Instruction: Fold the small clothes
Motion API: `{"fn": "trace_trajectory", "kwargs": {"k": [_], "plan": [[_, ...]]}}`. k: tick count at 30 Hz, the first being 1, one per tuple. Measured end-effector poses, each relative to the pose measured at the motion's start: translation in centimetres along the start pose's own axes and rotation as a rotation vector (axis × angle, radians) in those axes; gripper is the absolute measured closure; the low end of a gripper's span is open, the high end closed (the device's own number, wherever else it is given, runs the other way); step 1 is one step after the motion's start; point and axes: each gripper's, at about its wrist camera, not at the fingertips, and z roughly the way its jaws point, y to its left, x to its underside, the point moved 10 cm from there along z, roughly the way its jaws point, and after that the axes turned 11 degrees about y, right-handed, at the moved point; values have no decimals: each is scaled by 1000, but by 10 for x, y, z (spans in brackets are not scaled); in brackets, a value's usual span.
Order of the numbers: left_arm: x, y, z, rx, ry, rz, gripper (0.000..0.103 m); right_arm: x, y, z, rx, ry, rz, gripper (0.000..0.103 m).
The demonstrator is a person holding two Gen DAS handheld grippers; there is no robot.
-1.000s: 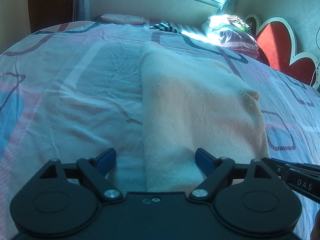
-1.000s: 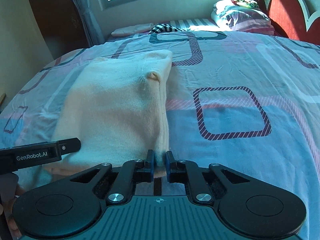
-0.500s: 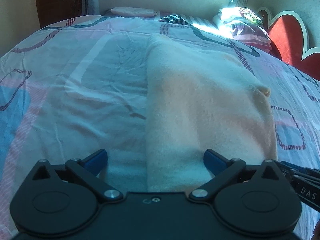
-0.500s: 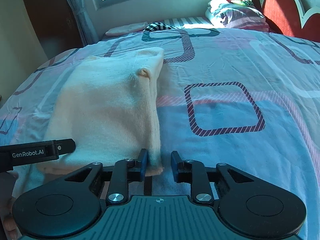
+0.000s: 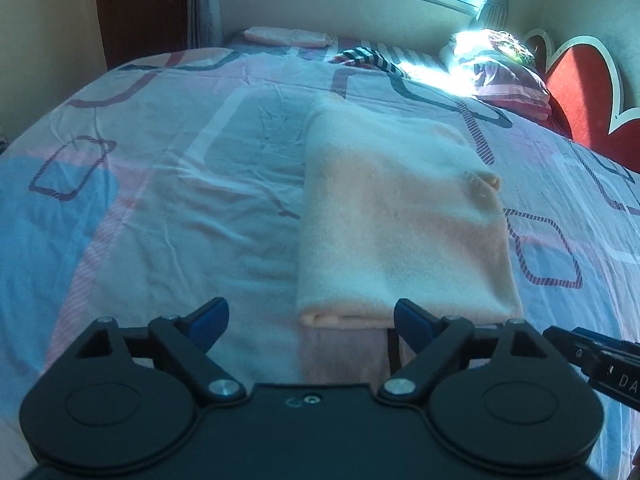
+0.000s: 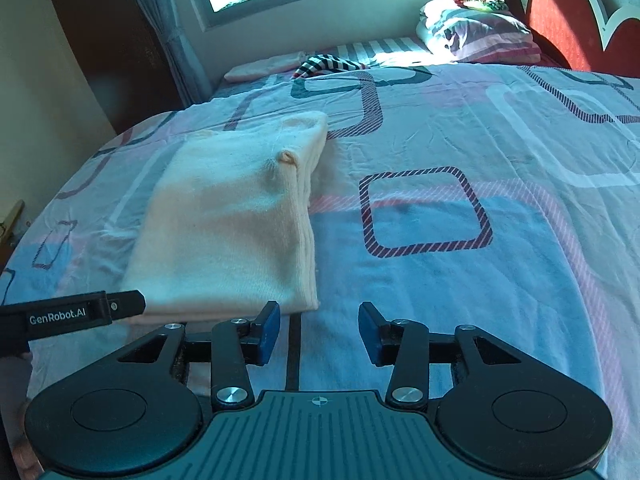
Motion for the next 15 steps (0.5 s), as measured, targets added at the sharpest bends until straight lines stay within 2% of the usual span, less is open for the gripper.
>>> {"fn": "trace_trajectory", "kwargs": {"k": [4, 8, 13, 15], "plan": [[19, -3, -44, -37, -56, 22, 8, 28, 2, -39, -23, -10, -48, 58], [45, -8, -86, -39, -87, 12, 8, 57, 3, -88, -14, -70, -108, 33], [81, -13, -128, -111, -108, 41, 8, 86, 3, -151, 37, -153, -142, 27], [95, -15, -146, -120, -115, 56, 8, 95, 4, -174, 64, -193, -161, 18]]}}
